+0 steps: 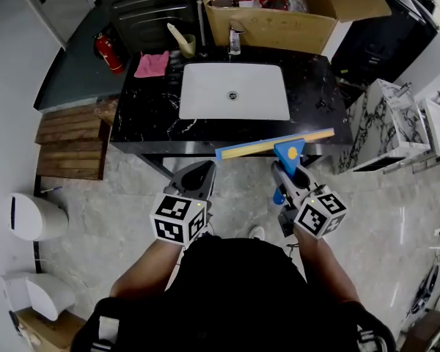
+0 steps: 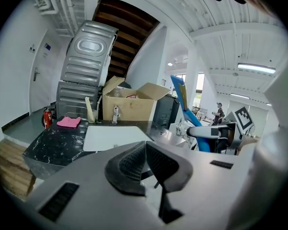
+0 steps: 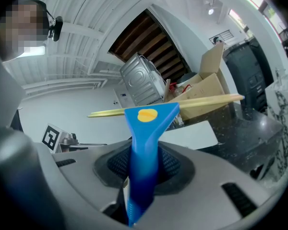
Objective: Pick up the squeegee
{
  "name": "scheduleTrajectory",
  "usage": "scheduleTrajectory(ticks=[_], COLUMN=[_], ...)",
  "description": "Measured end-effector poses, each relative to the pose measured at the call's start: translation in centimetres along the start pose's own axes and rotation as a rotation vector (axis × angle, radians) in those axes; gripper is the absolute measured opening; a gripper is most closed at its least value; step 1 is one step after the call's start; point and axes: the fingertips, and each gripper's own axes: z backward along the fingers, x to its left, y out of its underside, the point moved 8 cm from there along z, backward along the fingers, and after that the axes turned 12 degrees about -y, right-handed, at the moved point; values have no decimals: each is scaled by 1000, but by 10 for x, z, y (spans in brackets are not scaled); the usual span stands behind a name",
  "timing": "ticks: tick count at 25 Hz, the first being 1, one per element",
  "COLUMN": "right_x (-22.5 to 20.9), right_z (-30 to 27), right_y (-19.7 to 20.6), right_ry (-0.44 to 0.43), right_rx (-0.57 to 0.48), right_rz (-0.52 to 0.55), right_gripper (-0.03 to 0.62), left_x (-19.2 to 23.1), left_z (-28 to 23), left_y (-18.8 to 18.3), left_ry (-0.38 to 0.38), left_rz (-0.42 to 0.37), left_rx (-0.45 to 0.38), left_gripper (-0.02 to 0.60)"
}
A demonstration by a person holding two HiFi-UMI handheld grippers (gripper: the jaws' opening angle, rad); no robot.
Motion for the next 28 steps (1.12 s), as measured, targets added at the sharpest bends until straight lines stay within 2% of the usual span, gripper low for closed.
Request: scheduleTrajectory(ticks=[28], right_x=[-4], right_z=[-13], right_y=[-2], right_ry=[6], right_rx=[13], right_rz=[-10], right_gripper=[109], left_x=[5], left_z=[-10], left_y=[-2], left_ry=[21], left_rz=[17], left_rx=[8], left_gripper=[17])
